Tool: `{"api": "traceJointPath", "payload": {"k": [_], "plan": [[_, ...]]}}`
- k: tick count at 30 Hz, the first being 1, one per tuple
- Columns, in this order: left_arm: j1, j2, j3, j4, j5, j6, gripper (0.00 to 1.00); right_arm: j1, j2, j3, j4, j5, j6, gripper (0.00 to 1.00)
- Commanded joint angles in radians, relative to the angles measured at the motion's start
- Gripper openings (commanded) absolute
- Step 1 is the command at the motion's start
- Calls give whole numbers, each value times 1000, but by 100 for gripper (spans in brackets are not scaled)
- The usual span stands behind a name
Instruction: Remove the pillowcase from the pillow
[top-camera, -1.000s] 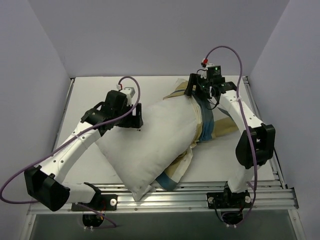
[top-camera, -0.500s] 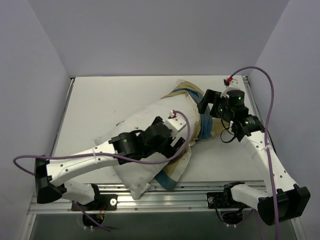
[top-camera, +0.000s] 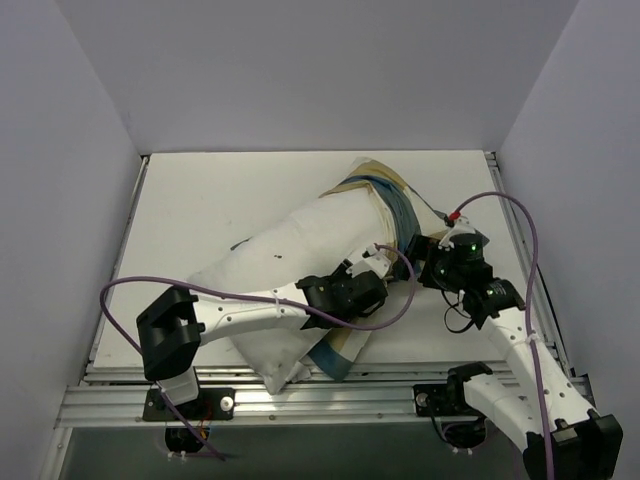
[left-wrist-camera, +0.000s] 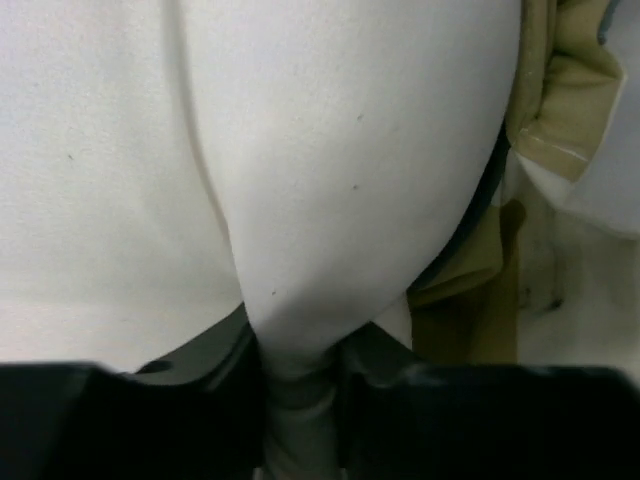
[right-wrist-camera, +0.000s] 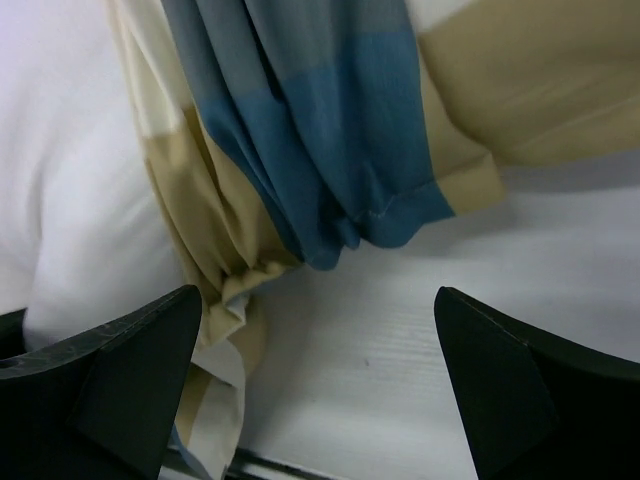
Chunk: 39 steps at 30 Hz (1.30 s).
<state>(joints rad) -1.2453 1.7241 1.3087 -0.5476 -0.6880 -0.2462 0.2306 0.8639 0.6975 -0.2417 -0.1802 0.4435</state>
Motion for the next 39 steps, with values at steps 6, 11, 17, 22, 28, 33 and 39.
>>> {"api": "traceJointPath", "payload": {"k": [6,11,17,22,28,33,39], "plan": [[81,-18,55,-14,50,-100,2,56,12,-116,96,-231,31,91],[87,-61,112,-47,79,-88,2,144,41,-113,166,-212,50,91],[93,-92,155,-84,84,-73,2,254,136,-63,228,-145,61,91],[93,-118,159,-106,82,-74,2,265,237,-49,300,-100,58,84],[98,-167,139,-118,88,-85,2,262,331,-20,375,-44,69,55],[106,-240,104,-156,104,-108,2,242,397,28,398,16,57,7],[121,-409,40,-274,153,-139,2,31,431,120,372,91,92,0]]}}
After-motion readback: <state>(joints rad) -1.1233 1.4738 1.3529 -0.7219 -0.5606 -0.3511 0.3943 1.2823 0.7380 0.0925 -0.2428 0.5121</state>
